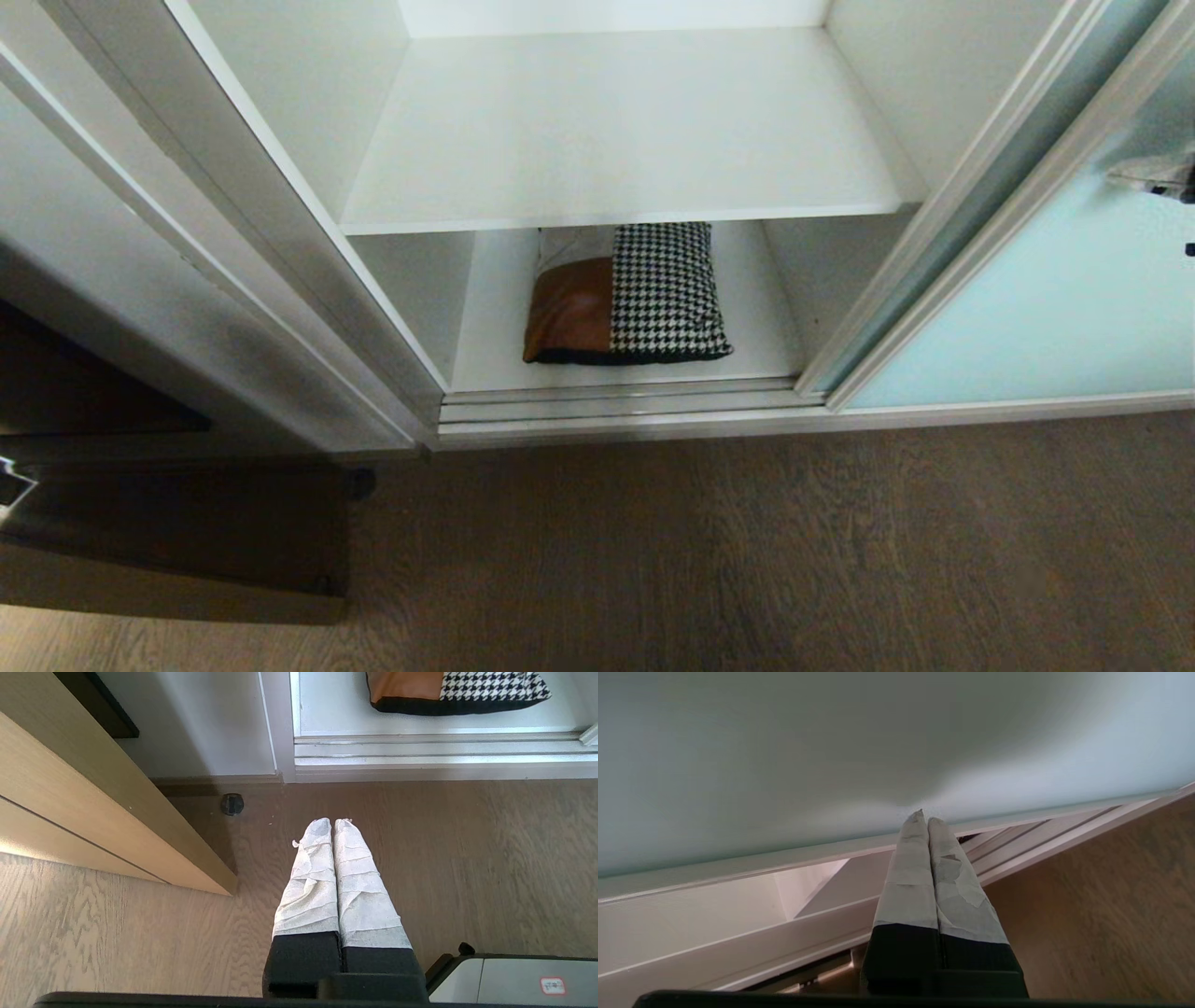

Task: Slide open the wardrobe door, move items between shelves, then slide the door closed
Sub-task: Close the door

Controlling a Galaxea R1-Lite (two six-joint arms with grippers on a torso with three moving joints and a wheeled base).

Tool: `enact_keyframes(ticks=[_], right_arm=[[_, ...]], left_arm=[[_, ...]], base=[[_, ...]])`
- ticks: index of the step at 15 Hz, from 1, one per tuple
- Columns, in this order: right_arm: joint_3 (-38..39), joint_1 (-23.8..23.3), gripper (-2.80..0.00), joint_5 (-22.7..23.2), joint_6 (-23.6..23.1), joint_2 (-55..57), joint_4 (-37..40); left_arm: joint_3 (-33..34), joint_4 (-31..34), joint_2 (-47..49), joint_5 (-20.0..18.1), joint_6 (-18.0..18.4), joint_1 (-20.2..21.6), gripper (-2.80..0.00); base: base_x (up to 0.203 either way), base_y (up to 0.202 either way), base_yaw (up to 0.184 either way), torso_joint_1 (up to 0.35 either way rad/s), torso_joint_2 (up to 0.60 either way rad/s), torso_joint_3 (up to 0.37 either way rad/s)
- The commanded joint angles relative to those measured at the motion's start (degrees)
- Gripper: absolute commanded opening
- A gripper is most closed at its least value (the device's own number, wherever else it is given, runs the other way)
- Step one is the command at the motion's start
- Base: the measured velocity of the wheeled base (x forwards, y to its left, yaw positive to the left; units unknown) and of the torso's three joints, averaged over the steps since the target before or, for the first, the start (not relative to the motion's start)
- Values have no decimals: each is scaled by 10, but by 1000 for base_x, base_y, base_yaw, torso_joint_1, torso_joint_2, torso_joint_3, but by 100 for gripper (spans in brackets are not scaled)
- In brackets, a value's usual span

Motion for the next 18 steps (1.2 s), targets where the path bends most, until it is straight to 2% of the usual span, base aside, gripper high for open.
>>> enact_keyframes(ticks=[1, 10, 18], right_arm=[[-1, 14, -280, 3, 3, 4, 0], [-26, 26, -280, 1, 2, 24, 0], [-1, 71, -280, 2, 2, -6, 1]], left_arm=[[0, 0, 0, 0, 0, 0, -280], [0, 0, 0, 0, 0, 0, -280], [0, 0, 0, 0, 0, 0, -280]], base=[[0, 0, 0, 0, 0, 0], [0, 0, 0, 0, 0, 0], [0, 0, 0, 0, 0, 0]])
